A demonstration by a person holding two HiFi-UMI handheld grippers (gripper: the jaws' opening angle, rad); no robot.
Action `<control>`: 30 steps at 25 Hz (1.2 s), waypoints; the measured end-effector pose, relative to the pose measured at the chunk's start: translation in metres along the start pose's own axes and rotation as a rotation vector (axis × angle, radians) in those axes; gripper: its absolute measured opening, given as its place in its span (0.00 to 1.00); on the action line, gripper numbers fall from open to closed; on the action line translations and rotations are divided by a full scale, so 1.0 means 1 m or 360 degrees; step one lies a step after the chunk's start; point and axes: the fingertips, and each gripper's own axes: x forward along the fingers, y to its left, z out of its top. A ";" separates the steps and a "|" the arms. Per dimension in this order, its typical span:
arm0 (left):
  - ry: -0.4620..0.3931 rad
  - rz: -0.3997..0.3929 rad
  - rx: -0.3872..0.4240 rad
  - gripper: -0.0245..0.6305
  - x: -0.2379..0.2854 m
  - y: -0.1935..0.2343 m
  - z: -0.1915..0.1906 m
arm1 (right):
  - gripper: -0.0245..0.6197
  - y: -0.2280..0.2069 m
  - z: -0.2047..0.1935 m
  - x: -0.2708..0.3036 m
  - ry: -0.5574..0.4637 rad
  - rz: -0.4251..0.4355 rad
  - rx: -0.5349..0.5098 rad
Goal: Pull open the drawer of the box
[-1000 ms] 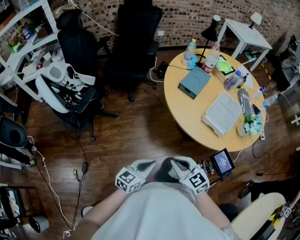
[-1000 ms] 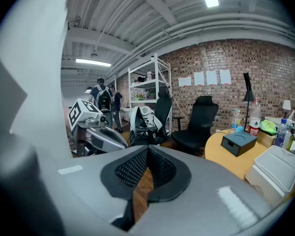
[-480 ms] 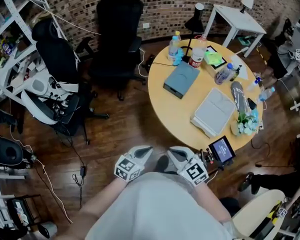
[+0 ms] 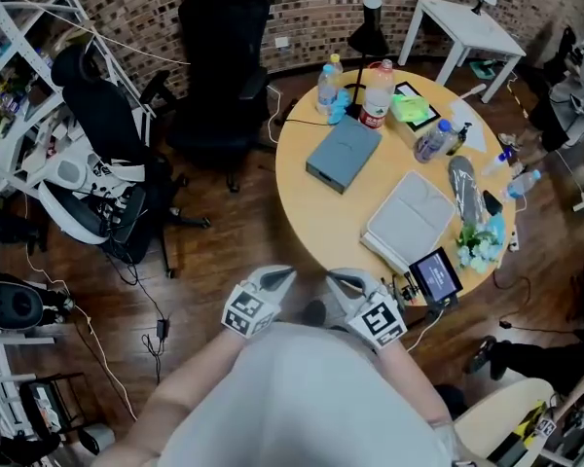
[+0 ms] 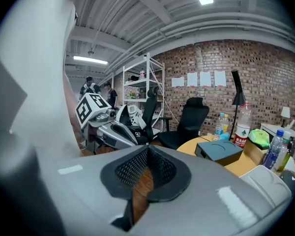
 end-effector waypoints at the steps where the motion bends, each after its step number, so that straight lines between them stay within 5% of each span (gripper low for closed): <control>1: 0.0004 0.0021 -0.0002 0.05 0.002 0.003 0.002 | 0.05 -0.005 -0.001 -0.001 0.0005 -0.0001 0.0001; 14: 0.0164 0.0119 0.0191 0.05 0.033 0.032 0.000 | 0.05 -0.036 0.004 0.006 -0.0026 0.0001 0.0021; 21: 0.0355 0.0071 0.0263 0.05 0.065 0.054 -0.020 | 0.05 -0.052 0.014 0.014 0.0028 -0.0007 0.0002; 30: 0.0399 -0.0001 0.0429 0.05 0.125 0.093 -0.009 | 0.05 -0.088 0.016 0.033 0.0105 -0.0032 0.0013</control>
